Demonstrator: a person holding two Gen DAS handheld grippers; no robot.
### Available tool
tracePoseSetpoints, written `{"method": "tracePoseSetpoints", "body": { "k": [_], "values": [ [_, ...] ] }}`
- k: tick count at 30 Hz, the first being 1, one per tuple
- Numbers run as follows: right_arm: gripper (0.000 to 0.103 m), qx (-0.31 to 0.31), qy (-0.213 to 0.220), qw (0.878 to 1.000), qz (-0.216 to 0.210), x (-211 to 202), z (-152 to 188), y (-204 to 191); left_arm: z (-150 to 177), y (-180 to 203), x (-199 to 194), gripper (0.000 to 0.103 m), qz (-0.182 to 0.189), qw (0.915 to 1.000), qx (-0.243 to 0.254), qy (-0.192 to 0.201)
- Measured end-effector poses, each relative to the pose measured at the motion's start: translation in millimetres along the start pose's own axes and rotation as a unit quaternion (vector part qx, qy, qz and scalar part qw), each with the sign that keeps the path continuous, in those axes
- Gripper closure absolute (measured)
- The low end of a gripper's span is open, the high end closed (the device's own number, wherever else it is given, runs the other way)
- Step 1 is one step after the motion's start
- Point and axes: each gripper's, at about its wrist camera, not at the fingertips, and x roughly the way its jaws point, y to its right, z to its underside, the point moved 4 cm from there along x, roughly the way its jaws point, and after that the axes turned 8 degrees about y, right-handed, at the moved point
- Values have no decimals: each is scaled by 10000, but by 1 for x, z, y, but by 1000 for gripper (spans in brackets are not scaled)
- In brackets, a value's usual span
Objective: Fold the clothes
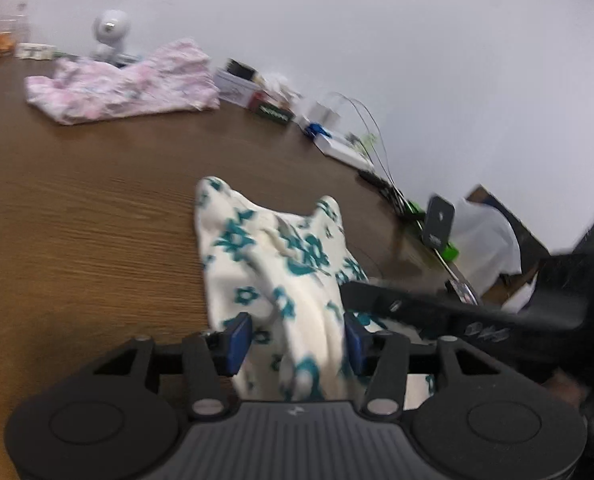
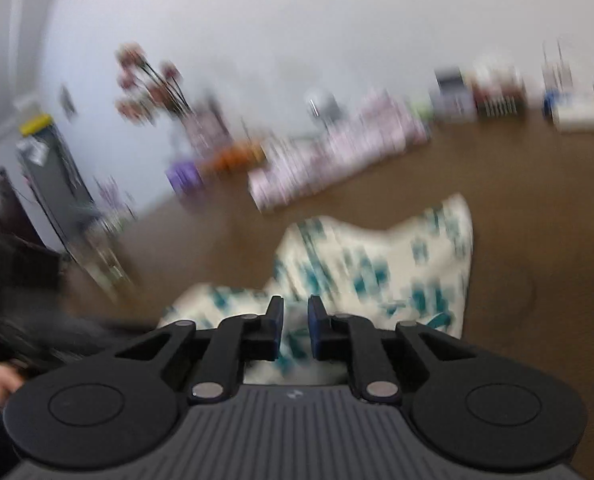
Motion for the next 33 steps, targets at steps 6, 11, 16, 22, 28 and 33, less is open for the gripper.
{"method": "tracePoseSetpoints", "body": {
  "k": [6, 11, 16, 22, 28, 33],
  "values": [
    [92, -260, -108, 9992, 288, 9, 12, -2, -32, 30, -18, 85, -20, 9946, 263, 1005],
    [91, -85, 72, 9997, 238, 0, 6, 1, -7, 30, 28, 96, -638, 9951, 577, 481],
    [83, -86, 246, 9986, 452, -12, 4, 8, 5, 12, 39, 96, -694, 9958, 494, 339],
    [80, 490, 114, 9978, 430, -7, 13, 36, 4, -4, 42, 94, -484, 9984, 291, 96],
    [79, 204, 59, 9984, 526, -5, 14, 30, 4, -2, 41, 94, -555, 9979, 310, 87],
    [79, -18, -66, 9984, 560, -7, 13, 25, 4, 1, 40, 94, -558, 9976, 411, 84]
  ]
}}
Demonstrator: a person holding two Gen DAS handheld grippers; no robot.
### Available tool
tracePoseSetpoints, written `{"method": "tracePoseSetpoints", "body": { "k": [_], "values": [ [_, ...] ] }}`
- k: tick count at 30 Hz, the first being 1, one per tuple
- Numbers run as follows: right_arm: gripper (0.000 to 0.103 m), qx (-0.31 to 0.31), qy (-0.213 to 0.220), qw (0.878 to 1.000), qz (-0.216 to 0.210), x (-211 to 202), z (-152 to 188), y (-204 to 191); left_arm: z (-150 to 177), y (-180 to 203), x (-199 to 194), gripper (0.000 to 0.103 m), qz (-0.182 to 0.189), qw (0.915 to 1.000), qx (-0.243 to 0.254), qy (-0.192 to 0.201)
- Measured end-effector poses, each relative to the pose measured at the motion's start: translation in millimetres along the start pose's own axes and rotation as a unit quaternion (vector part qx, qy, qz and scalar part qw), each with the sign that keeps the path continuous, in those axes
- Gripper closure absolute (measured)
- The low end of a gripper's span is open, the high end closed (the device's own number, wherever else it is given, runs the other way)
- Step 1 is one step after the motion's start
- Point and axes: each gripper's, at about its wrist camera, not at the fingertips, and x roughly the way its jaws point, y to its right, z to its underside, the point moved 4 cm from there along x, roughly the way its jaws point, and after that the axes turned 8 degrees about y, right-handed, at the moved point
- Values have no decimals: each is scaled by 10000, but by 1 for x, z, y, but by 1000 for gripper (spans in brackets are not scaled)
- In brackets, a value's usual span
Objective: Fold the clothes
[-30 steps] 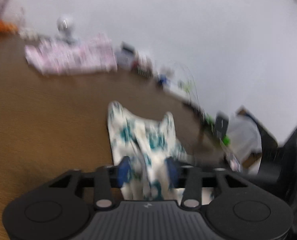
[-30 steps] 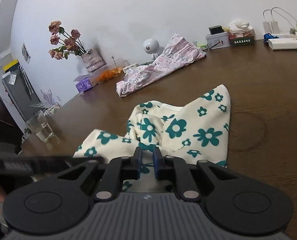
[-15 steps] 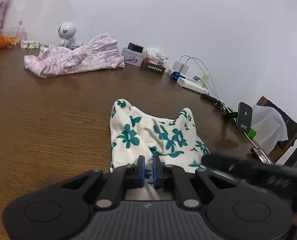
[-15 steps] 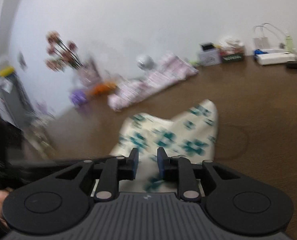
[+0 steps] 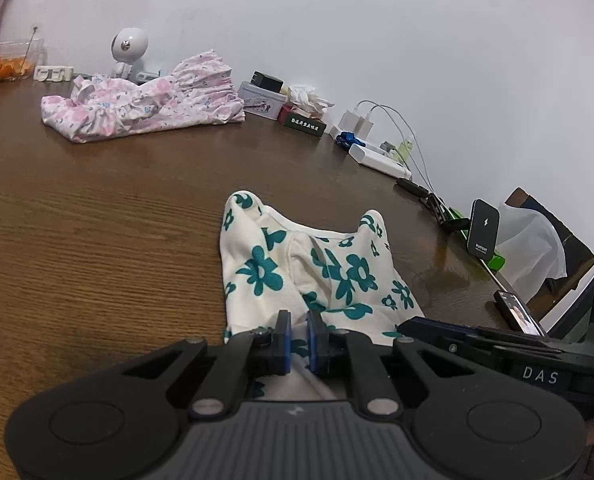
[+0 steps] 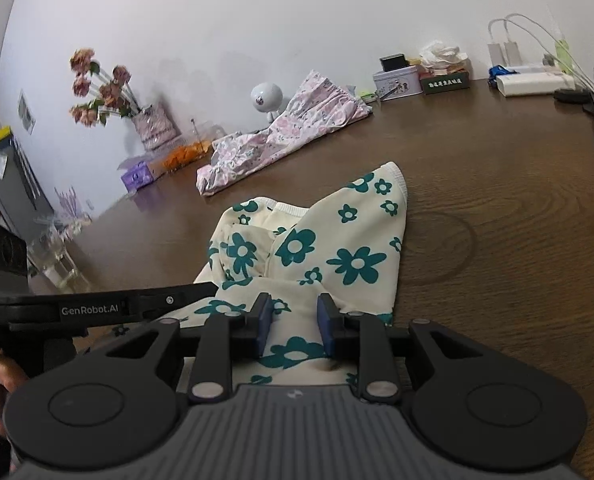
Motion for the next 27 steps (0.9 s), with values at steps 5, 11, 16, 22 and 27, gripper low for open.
{"method": "tracePoseSetpoints", "body": {
  "k": [5, 11, 16, 22, 27],
  "values": [
    [77, -320, -208, 9993, -30, 4, -4, -3, -8, 4, -25, 72, 45, 9985, 502, 226],
    [77, -599, -311, 9974, -260, 4, -4, -1, 28, 36, -104, 22, 582, 9399, 3099, 1308],
    [77, -680, -374, 9964, -352, -5, 1, -6, 68, 48, -106, 22, 1013, 8989, 4160, 933],
    [75, -694, -576, 9944, -555, -25, 11, -16, 88, 47, -87, 18, 1092, 8603, 4928, 712],
    [63, -924, -510, 9924, -625, -46, 10, -25, 96, 44, -83, 18, 1421, 8334, 5319, 484]
  ]
}}
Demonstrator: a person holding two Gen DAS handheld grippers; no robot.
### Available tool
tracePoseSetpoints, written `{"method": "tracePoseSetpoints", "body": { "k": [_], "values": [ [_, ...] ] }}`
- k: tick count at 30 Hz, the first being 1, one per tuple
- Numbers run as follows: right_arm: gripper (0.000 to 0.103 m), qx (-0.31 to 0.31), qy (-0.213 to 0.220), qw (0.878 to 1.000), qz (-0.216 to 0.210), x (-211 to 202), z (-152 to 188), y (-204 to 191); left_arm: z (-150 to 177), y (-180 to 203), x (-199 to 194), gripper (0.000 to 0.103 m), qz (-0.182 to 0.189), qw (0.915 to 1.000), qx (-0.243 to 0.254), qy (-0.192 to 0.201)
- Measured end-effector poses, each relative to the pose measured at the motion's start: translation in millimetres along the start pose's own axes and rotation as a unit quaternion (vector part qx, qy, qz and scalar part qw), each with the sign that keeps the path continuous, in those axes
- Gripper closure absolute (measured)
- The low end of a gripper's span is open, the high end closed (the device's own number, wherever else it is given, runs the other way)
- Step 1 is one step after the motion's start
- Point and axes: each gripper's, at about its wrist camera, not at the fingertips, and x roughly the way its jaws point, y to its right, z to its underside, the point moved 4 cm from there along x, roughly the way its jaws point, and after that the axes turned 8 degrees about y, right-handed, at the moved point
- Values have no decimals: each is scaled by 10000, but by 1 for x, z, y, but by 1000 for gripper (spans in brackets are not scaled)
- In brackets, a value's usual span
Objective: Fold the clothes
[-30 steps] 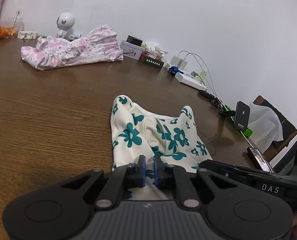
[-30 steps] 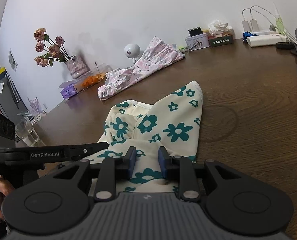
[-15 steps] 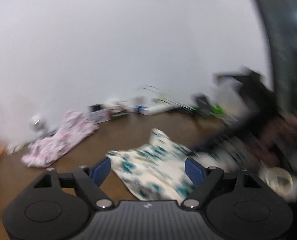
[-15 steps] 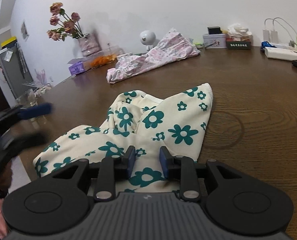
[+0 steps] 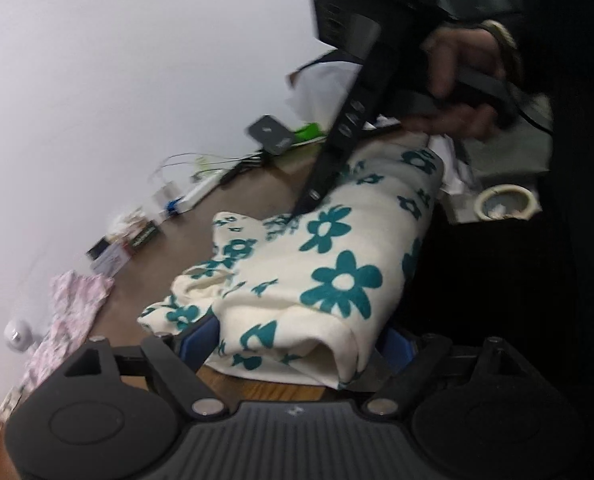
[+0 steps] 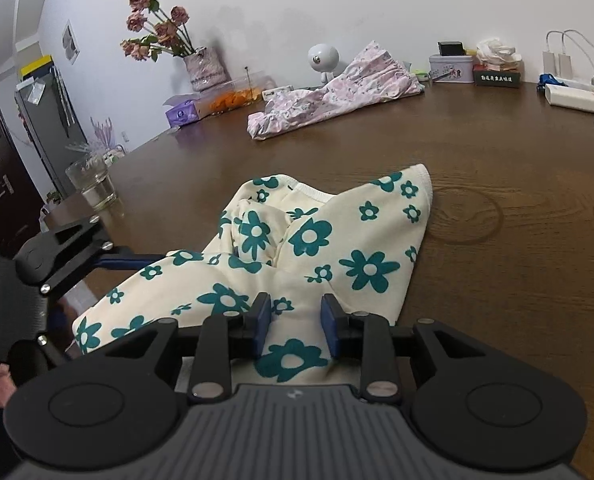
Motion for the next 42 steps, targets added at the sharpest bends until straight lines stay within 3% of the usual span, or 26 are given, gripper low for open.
{"method": "tracePoseSetpoints", "body": {
  "k": [2, 5, 7, 10, 13, 16, 18, 20, 22, 26, 29, 31, 33, 34, 35, 36, 39, 42],
  "values": [
    [29, -450, 276, 9983, -246, -18, -6, -3, 1, -2, -1, 18, 135, 9999, 83, 9],
    [11, -1122, 687, 9894, -614, -44, -15, -9, 0, -9, -2, 18, 390, 9992, 58, -9],
    [2, -1684, 693, 9769, -1120, -57, -12, -20, -1, -15, 0, 18, 602, 9982, -10, -60],
    [1, -2734, 166, 9501, -1490, -50, 8, -37, -1, -23, 9, 18, 922, 9956, -66, -137],
    [2, -3619, -383, 9202, -1439, -29, 37, -45, 0, -27, 17, 18, 1096, 9936, -140, -234],
    [5, -3938, -497, 9079, -1349, -19, 53, -51, 0, -25, 17, 19, 1172, 9924, -222, -309],
    [10, -3801, -510, 9138, -1333, -19, 51, -49, -1, -23, 17, 19, 1215, 9916, -277, -357],
    [24, -3576, -526, 9229, -1328, -21, 44, -47, -2, -21, 14, 21, 1256, 9909, -276, -399],
    [26, -3326, -685, 9282, -1523, -25, 38, -44, -5, -17, 4, 20, 1248, 9914, -117, -364],
    [27, -3122, -844, 9298, -1757, -32, 36, -41, -11, -14, -14, 18, 695, 9970, 322, -150],
    [27, -2777, -989, 9337, -2032, -32, 29, -37, -17, -10, -16, 16, 523, 9972, 529, 16],
    [28, -2627, -1118, 9315, -2256, -31, 24, -34, -21, -3, -11, 15, 542, 9955, 750, 178],
    [28, -2477, -1263, 9281, -2478, -28, 18, -31, -23, 1, -6, 16, 807, 9931, 812, 254],
    [29, -2397, -1344, 9260, -2587, -26, 15, -30, -23, 3, -3, 21, 963, 9915, 825, 283],
    [30, -2314, -1406, 9250, -2665, -25, 13, -29, -23, 2, 0, 28, 1147, 9904, 734, 250],
    [30, -2180, -1463, 9258, -2719, -24, 10, -27, -22, -2, 4, 42, 1294, 9899, 546, 198],
    [26, -1780, -1455, 9365, -2648, -23, 2, -21, -18, -28, 9, 50, 1496, 9874, -419, 310],
    [5, -1458, -1112, 9460, -2674, -35, -4, -13, -14, -54, 17, 52, 1779, 9706, -1597, 283]
  ]
}}
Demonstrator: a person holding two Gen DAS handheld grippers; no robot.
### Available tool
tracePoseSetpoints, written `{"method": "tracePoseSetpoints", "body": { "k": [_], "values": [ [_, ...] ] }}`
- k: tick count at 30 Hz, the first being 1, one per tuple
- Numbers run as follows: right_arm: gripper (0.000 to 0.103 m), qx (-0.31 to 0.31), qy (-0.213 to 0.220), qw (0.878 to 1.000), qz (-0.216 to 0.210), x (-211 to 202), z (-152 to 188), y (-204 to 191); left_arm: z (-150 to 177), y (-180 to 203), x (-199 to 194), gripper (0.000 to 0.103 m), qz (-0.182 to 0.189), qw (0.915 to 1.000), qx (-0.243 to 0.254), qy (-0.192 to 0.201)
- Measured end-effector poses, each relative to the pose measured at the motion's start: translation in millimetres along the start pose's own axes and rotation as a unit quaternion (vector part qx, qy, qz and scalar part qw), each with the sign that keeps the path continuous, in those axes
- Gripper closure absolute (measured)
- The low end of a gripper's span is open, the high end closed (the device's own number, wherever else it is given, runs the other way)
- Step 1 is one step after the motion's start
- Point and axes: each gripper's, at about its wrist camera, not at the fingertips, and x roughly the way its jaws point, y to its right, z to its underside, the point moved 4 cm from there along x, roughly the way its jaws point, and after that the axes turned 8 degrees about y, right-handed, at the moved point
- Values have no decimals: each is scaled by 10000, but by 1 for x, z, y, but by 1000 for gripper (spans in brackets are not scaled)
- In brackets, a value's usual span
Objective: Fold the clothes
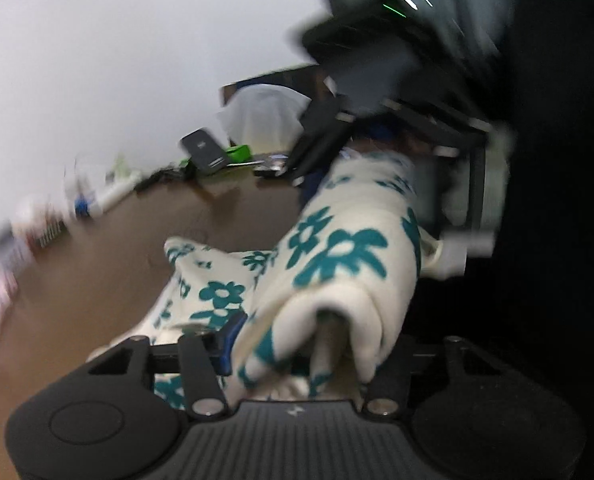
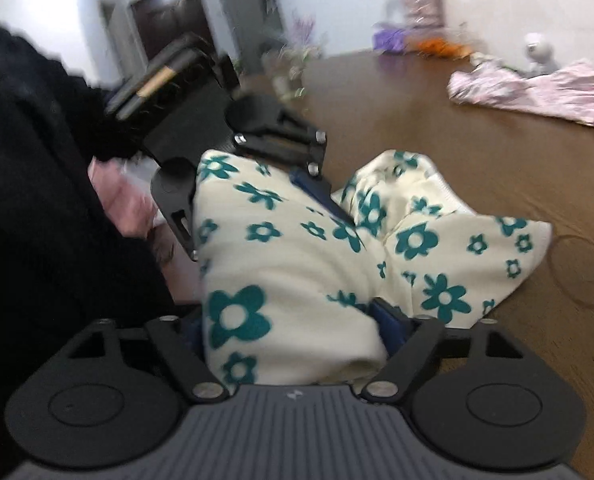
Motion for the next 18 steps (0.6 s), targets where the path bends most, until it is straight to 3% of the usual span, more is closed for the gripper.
{"method": "tracePoseSetpoints", "body": {
  "k": [1, 3, 7, 9, 10, 11, 14, 16, 18],
  "values": [
    [0, -27, 201, 9998, 35, -7, 2, 1, -1, -10, 1, 53, 114, 9990, -426, 15],
    [0, -88, 409, 9990, 176, -12, 7, 4, -3, -30, 1, 53, 355, 9916, -1242, 9],
    [1, -38, 753, 9963, 400, -7, 9, 19, -4, -60, 3, 53, 816, 9679, -2375, 59],
    [6, 178, 996, 9931, 594, -5, 3, 34, -1, -75, 4, 53, 1033, 9515, -2898, 63],
    [19, 504, 1051, 9905, 728, 0, -2, 49, 2, -84, 3, 50, 1088, 9421, -3171, 83],
    [32, 945, 1096, 9871, 689, 6, -6, 65, 4, -93, 2, 48, 1027, 9317, -3481, 148],
    [53, 2115, 1465, 9656, 377, 10, -12, 98, 13, -119, -11, 43, 529, 8927, -4444, 534],
    [55, 2639, 1685, 9489, 398, 12, -14, 113, 11, -123, -23, 35, -24, 8863, -4556, 826],
    [51, 3184, 1782, 9302, 398, 17, -12, 125, 9, -123, -32, 34, -585, 8826, -4551, 1022]
  ]
}}
